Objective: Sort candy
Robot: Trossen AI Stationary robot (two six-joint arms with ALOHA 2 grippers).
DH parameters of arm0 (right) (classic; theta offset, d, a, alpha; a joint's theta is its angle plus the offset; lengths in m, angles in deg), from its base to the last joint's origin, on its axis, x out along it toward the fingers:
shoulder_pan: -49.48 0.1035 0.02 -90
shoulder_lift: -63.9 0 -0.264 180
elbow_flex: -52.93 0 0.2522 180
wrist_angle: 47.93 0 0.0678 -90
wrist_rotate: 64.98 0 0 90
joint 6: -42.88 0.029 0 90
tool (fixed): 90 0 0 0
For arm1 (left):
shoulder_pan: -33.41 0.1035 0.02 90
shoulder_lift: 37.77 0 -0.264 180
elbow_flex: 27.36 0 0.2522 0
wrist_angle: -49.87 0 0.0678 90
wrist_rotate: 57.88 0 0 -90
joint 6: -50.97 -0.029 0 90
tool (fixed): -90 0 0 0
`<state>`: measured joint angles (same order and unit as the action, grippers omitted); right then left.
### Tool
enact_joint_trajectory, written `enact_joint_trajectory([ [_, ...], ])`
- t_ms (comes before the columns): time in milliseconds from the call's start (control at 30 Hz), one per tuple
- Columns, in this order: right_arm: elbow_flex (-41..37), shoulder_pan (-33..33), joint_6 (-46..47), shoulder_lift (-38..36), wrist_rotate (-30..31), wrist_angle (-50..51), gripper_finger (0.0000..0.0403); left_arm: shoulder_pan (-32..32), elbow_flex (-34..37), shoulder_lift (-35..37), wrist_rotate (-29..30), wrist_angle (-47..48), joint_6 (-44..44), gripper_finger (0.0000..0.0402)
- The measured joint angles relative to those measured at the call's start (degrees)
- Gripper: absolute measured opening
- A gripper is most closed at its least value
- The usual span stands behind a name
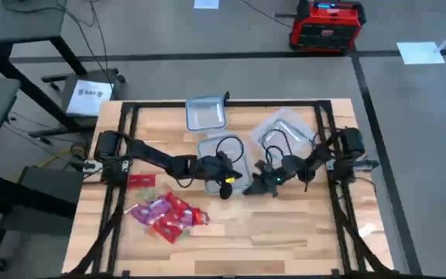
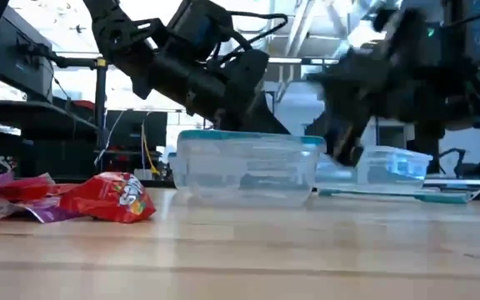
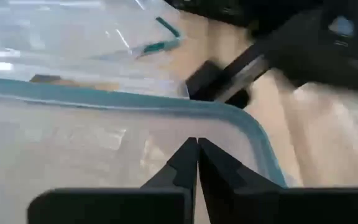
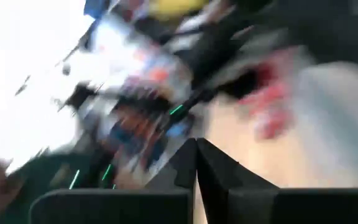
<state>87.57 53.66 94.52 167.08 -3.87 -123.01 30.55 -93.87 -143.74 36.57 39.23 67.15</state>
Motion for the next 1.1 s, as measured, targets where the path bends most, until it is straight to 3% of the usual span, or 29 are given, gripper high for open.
enact_joint_trajectory([
  [100,0.54,1.02,-8.06,-5.57,2.34,9.01,0.0001,0.0,-1.97,4.79,0.25,5.87,-2.37,0.0],
  [200,4.04,1.15,-17.38,-11.65,8.22,26.02,0.0,0.03,-5.72,9.99,1.07,17.79,-4.03,0.0],
  [367,16.35,2.15,-34.79,-17.01,26.9,58.04,0.0,-0.03,-9.66,18.1,7.04,42.44,-5.1,0.0],
  [433,21.52,2.19,-39.35,-16.35,33.23,69.73,0.0,0.27,-8.03,19.8,10.35,47.09,-4.6,0.0],
  [600,29.14,0.07,-43.19,-9.77,34.78,86.72,0.0,2.51,0.48,20.74,8.83,45.97,1.52,0.0],
  [767,30.04,-3.1,-48.01,-7.34,31.95,88.88,0.0,-0.3,2.73,20.67,6.37,40.24,10.63,0.0],
  [933,31.1,-8.82,-54.8,-9.34,34.45,90.49,0.0,-4.48,2.88,20.31,3.8,31.68,16.6,0.0],
  [1100,35.08,-12.2,-56.15,-14.9,35.42,94.38,0.0,-5.1,2.67,21.22,4.61,28.17,14.69,0.0],
])
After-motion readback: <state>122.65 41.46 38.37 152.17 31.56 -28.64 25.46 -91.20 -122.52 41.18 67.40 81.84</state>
